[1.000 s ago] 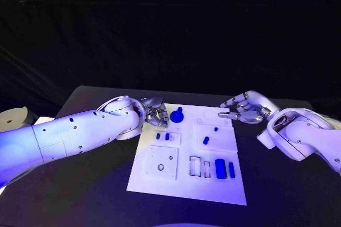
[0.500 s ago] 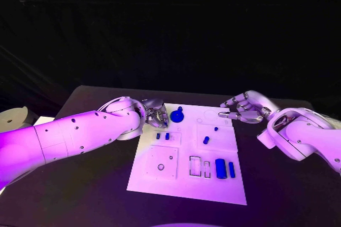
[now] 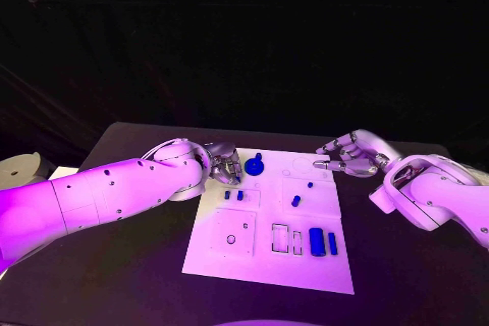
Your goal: Assemble the parts on the task board
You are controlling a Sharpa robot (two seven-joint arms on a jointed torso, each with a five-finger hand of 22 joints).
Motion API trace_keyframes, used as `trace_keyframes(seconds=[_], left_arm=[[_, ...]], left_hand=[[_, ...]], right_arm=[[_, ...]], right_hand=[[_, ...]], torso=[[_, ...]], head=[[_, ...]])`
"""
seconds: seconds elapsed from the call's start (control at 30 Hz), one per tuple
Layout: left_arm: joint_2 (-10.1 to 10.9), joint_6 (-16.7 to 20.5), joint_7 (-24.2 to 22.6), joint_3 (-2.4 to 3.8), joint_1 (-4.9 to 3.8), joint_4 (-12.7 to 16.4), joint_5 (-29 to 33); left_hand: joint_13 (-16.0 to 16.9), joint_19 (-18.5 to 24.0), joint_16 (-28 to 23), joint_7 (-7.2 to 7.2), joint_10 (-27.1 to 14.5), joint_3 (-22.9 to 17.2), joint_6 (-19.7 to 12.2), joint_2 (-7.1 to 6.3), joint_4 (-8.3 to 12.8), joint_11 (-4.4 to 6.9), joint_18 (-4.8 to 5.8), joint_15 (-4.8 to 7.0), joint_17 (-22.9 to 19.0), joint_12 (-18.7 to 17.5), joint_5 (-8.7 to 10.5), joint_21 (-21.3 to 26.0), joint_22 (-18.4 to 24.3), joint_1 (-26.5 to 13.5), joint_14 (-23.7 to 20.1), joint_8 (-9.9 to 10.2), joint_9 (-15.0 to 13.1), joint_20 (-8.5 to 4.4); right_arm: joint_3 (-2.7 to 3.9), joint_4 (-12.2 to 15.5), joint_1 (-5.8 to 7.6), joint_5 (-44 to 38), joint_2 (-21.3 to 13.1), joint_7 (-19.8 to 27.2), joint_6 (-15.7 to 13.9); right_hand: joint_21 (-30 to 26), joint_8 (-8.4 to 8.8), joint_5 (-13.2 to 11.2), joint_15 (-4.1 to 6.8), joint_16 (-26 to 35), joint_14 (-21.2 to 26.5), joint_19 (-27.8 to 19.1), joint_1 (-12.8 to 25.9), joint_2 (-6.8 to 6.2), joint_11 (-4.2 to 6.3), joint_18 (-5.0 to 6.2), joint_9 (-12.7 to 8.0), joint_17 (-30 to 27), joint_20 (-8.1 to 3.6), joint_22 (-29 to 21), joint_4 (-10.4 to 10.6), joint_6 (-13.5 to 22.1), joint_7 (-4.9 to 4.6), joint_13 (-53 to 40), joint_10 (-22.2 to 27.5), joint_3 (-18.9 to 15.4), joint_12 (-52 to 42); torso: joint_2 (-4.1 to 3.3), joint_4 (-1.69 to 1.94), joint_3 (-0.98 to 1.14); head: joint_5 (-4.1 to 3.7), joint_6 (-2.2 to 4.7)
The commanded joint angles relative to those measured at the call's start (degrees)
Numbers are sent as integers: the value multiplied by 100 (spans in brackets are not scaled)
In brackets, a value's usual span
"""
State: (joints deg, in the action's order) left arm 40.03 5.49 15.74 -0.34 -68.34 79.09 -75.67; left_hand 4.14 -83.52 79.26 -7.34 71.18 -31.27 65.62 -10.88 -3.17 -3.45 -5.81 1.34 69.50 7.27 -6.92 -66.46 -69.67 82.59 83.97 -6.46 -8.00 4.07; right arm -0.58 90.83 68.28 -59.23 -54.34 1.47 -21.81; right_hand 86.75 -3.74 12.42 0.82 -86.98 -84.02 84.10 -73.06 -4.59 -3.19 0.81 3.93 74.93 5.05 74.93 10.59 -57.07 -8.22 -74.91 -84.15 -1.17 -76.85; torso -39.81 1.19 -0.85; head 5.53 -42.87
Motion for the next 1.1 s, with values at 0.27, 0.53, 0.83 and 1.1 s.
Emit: trace_keyframes(seconds=[0.27, 0.53, 0.83, 1.1], left_arm=[[-71, -196, 21, -6, 0, -53, -32], [-92, -269, 98, -19, 0, -108, -32], [-101, -270, 102, -21, 0, -115, -32], [-101, -246, 97, -21, 0, -132, -32]], left_hand=[[10, 22, 10, -1, 48, 21, 36, -9, 45, 0, 50, -5, -12, -41, 22, 11, -1, -45, 212, 35, 0, 36], [-8, 47, -7, -44, -93, 76, -106, -44, 58, -50, 46, -40, -66, -136, 31, 55, 20, -129, 194, 154, 43, 54], [-14, 51, -19, -86, -173, 104, -283, -82, 77, -91, 49, -75, -111, -177, 24, 51, 4, -172, 181, 271, 100, 83], [-17, 57, -23, -100, -214, 106, -383, -88, 81, -107, 47, -88, -131, -198, 21, 63, 7, -192, 175, 296, 135, 98]], right_arm=[[1, 9, -4, -40, 6, 36, 46], [1, 10, -4, -40, 0, 35, 46], [1, 8, -4, -40, 2, 31, 60], [1, 4, -4, -40, 4, 29, 61]], right_hand=[[-22, -30, 26, 29, 18, -472, 240, -6, 65, 11, 72, 9, 959, -6, 859, -7, -38, 19, -814, -69, -37, 11], [-22, -30, 26, 29, 18, -472, 240, -6, 65, 11, 72, 9, 959, -6, 859, -7, -38, 19, -814, -69, -37, 11], [-26, -30, 32, 30, 4, -478, 237, -4, 73, 11, 74, 9, 983, -7, 853, 2, -40, 20, -820, -75, -49, -3], [-30, -30, 33, 30, 7, -477, 232, -4, 74, 11, 76, 9, 980, -7, 845, 2, -40, 20, -817, -72, -50, 4]], torso=[[1, -2, 0], [0, 0, 1], [5, 2, 0], [4, 0, 1]], head=[[6, -5], [1, -9], [-1, -13], [6, -15]])
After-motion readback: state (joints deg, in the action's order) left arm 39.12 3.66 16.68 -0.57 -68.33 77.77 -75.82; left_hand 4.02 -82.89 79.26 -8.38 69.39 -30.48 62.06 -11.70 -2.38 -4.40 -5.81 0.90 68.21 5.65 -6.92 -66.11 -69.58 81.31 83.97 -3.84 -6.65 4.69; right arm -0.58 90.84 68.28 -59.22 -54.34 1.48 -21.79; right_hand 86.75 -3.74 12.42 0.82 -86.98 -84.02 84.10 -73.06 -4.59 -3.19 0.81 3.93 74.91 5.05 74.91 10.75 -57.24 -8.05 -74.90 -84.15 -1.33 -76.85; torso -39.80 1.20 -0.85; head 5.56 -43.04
